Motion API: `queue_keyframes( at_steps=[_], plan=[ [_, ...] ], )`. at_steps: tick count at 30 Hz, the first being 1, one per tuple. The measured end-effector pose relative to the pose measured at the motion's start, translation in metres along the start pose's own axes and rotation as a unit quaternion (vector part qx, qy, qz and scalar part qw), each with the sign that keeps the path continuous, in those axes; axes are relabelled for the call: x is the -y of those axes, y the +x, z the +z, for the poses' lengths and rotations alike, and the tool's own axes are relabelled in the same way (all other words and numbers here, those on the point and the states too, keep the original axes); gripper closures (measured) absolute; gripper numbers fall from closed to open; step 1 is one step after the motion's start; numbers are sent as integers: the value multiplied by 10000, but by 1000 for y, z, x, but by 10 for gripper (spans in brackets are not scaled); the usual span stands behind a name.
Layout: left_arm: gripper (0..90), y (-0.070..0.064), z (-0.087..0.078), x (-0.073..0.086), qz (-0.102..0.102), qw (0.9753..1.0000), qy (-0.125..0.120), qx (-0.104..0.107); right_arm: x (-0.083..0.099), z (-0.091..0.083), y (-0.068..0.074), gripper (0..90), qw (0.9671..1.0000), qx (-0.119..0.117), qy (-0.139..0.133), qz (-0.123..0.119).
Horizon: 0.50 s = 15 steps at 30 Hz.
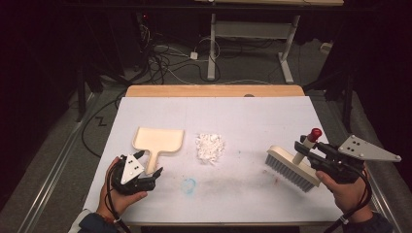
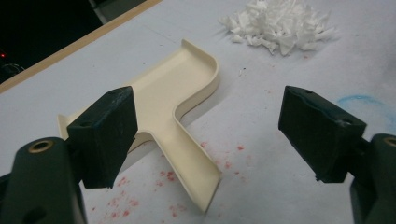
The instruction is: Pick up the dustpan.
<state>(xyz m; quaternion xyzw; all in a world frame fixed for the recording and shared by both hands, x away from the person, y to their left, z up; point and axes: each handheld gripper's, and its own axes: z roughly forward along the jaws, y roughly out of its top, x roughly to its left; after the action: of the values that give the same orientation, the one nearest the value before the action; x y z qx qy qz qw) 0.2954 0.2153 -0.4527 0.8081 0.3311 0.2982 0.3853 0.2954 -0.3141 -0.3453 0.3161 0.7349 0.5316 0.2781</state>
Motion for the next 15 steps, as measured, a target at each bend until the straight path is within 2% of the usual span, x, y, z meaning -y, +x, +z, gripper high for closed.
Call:
queue_keyframes(
  at_steps=[3,5,7,11,13,15],
  plan=[
    [189,1,3,-1,85,10000,-2,5,2,0,-1,696,10000,77,-11,-5],
    [189,1,6,0,117,9999,84,-5,3,0,0,696,9999,146,-27,-45],
    [189,2,8,2,92,9998,155,18,3,1,1,696,9999,117,9,-108],
    [189,5,8,2,-100,9994,309,-92,3,2,4,697,9998,102,17,-187],
    [191,7,9,1,-279,9976,547,-331,3,1,6,696,9997,61,47,-241],
    [191,10,10,1,-543,9948,756,-405,2,1,6,696,9996,76,48,-252]
  ],
)
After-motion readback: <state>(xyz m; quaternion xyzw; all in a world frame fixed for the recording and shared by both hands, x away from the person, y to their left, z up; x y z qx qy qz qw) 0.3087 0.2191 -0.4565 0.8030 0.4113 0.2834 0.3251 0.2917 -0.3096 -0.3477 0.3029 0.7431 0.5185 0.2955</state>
